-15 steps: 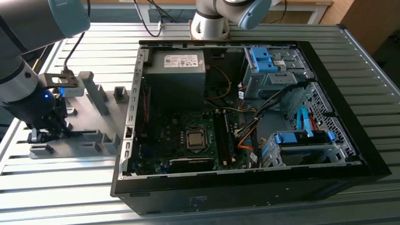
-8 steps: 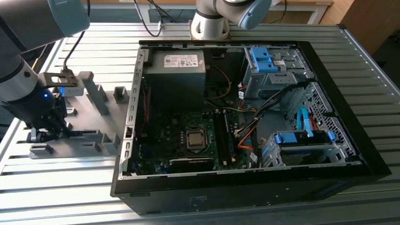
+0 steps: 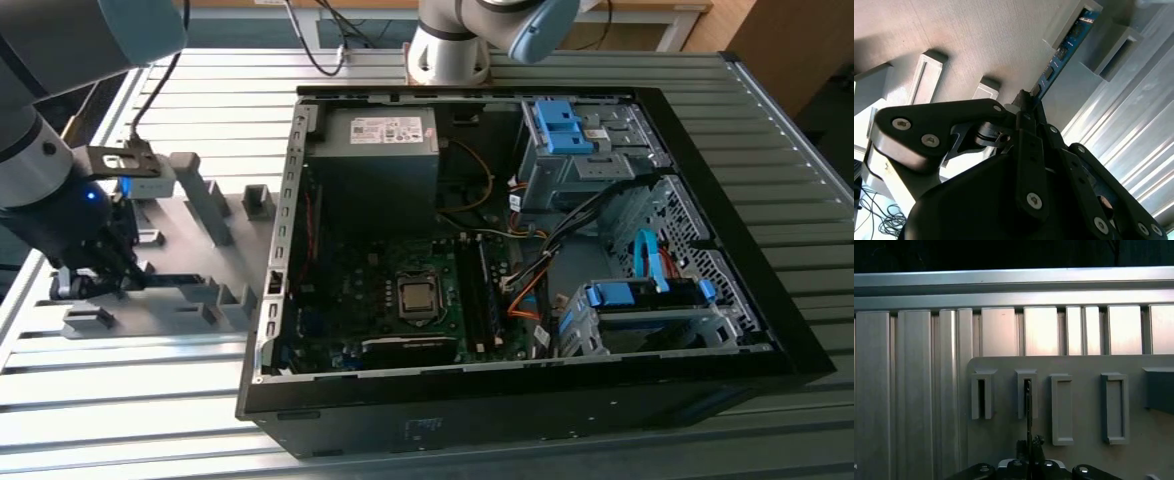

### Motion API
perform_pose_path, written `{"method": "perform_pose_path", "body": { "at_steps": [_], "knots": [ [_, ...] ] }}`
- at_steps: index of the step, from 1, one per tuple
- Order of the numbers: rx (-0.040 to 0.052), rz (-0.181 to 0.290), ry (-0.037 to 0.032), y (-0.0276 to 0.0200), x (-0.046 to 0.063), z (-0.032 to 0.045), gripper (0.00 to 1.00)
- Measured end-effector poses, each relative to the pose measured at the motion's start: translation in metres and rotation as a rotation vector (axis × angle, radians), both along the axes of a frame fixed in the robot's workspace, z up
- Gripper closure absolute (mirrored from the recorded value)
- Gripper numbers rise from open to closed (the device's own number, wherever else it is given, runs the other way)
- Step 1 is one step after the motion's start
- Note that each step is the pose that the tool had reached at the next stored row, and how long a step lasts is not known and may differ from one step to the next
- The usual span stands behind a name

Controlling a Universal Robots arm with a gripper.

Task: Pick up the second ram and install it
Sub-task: 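Pick up the second ram and move it above second insertion slot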

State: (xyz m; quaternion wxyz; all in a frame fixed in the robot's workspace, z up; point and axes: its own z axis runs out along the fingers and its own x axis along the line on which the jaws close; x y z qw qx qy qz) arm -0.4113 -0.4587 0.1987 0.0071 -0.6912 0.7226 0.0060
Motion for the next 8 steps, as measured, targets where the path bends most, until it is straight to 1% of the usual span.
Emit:
{"method": "perform_pose_path", "body": {
  "at_steps": [8],
  "knots": [
    [0.0000, 0.000, -0.0001, 0.0000, 0.000, 0.0136, 0.85]
  ]
}}
